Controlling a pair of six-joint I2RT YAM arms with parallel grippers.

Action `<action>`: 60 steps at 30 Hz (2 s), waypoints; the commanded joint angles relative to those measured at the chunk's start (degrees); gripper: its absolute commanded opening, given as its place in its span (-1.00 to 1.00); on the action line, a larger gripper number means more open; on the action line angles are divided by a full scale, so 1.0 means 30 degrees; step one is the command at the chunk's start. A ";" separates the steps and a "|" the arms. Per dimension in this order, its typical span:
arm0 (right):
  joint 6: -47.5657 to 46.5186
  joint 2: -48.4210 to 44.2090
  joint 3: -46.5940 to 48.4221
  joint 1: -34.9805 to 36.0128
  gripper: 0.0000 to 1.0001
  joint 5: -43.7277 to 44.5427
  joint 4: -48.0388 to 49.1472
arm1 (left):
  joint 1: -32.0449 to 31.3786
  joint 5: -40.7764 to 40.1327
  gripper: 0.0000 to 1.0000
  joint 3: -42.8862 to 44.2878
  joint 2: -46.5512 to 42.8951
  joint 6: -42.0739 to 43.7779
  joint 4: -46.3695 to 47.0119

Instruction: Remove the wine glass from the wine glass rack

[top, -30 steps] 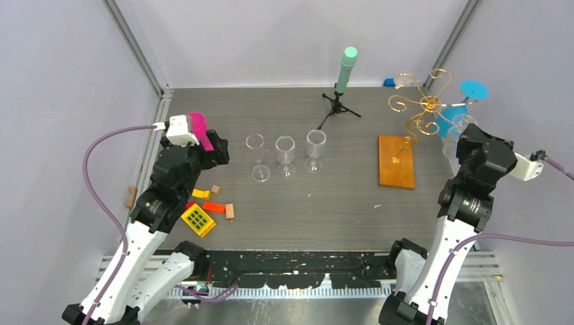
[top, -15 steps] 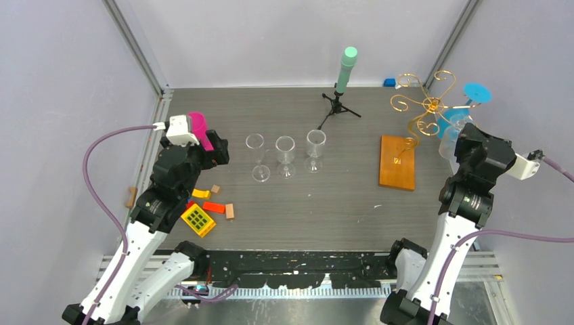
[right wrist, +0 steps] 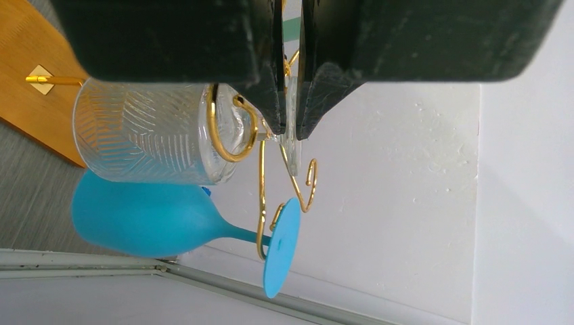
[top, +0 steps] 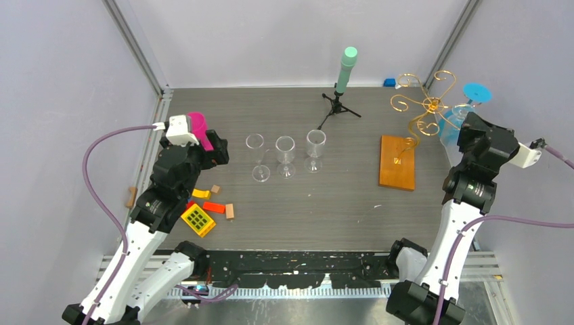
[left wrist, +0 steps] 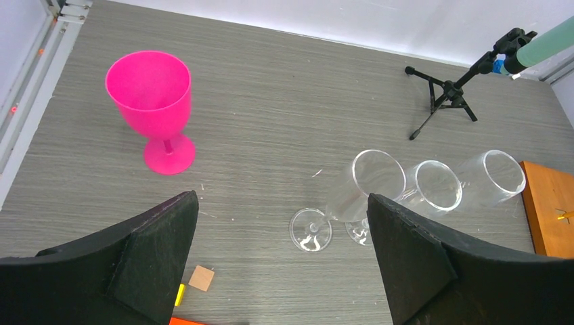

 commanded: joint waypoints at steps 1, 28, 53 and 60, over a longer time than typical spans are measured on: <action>-0.0335 0.0229 0.1750 0.0015 -0.99 0.0771 0.3008 | -0.0033 -0.0316 0.96 0.0344 -0.0152 0.0261 0.0226; -0.4123 -0.0164 0.3474 0.0015 -0.99 0.5553 0.1051 | -0.0003 -0.0004 0.96 0.0492 0.0024 0.0290 0.0409; -0.4533 -0.2685 0.8510 0.0015 -0.99 0.2735 -0.1028 | -0.0003 0.1505 0.96 0.1189 -0.0532 -0.0208 0.0119; -0.2452 -0.1357 1.0191 0.0015 -0.99 -0.0646 -0.0100 | -0.0003 0.2387 0.96 0.1628 -0.0268 -0.0294 0.0073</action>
